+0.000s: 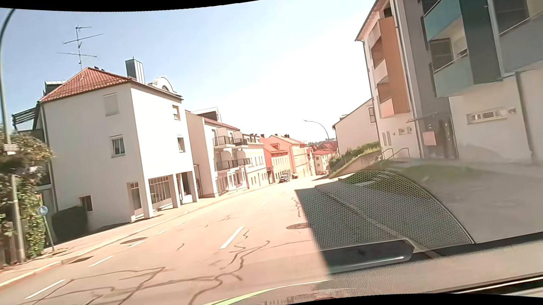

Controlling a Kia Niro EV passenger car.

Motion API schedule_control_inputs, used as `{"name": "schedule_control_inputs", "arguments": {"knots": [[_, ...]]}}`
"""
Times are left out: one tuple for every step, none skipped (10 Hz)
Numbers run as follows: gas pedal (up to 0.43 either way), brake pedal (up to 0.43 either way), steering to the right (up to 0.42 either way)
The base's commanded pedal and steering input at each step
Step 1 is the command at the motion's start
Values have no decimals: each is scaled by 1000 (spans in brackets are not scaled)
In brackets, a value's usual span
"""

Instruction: Follow the waypoints while adhering to traffic rules and regulations

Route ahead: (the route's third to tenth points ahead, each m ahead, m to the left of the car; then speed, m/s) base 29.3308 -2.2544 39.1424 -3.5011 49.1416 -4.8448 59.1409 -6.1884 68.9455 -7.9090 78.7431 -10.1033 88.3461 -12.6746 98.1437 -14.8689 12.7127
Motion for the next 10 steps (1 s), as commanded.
{"name": "schedule_control_inputs", "arguments": {"knots": [[0,0,18],[0,0,17],[0,0,17],[0,0,16],[0,0,15],[0,0,15],[0,0,14],[0,0,12],[0,0,12],[0,0,11]]}}
